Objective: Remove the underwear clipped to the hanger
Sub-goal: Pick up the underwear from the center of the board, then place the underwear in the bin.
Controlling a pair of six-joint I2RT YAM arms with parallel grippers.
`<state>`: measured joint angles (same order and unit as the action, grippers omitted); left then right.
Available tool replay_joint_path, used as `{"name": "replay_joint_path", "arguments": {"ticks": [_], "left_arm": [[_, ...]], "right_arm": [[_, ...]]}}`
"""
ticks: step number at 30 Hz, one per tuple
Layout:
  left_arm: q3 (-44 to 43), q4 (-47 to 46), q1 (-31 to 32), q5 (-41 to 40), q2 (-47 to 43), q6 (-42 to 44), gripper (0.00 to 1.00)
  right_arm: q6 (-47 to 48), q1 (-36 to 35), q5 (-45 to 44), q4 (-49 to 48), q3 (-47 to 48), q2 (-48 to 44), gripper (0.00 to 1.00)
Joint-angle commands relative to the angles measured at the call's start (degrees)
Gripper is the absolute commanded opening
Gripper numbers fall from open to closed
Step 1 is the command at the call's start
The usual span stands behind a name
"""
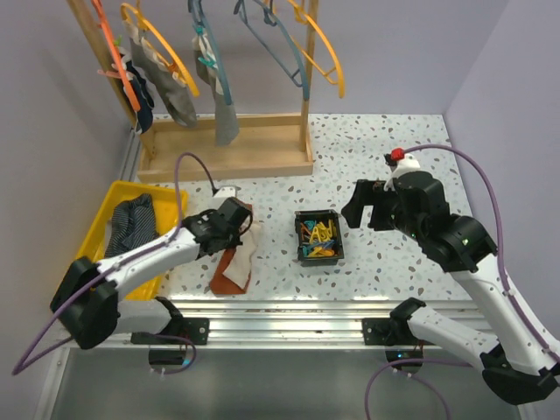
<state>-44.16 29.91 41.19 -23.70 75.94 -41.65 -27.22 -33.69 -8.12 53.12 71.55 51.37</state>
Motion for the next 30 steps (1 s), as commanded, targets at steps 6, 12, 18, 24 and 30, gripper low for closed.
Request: {"name": "replay_joint_path", "arguments": {"ticks": [6, 12, 18, 24, 30], "left_arm": [[-18.49, 18.60, -13.92, -14.08, -20.03, 2.26, 0.00], [-21.76, 20.11, -26.67, -20.50, -22.85, 11.74, 0.00], [-18.95, 13.34, -37.49, -21.91, -23.30, 18.71, 0.00], [-11.04, 4.20, -52.16, -14.80, -19.35, 18.71, 0.00], [-6.29, -0.55, -58.41, -10.40, -11.09, 15.20, 0.00]], "right_arm": [[-0.29, 0.03, 4.78, -2.85, 1.31, 3.91, 0.91], [0.85, 0.03, 7.68, -3.55, 5.09, 8.74, 0.90], [1.30, -0.06, 9.87, -3.73, 8.08, 12.17, 0.89], [2.26, 0.03, 11.37, -3.12, 9.75, 13.49, 0.89], [2.96, 0.03, 12.07, -2.33, 9.40, 13.66, 0.89]]}}
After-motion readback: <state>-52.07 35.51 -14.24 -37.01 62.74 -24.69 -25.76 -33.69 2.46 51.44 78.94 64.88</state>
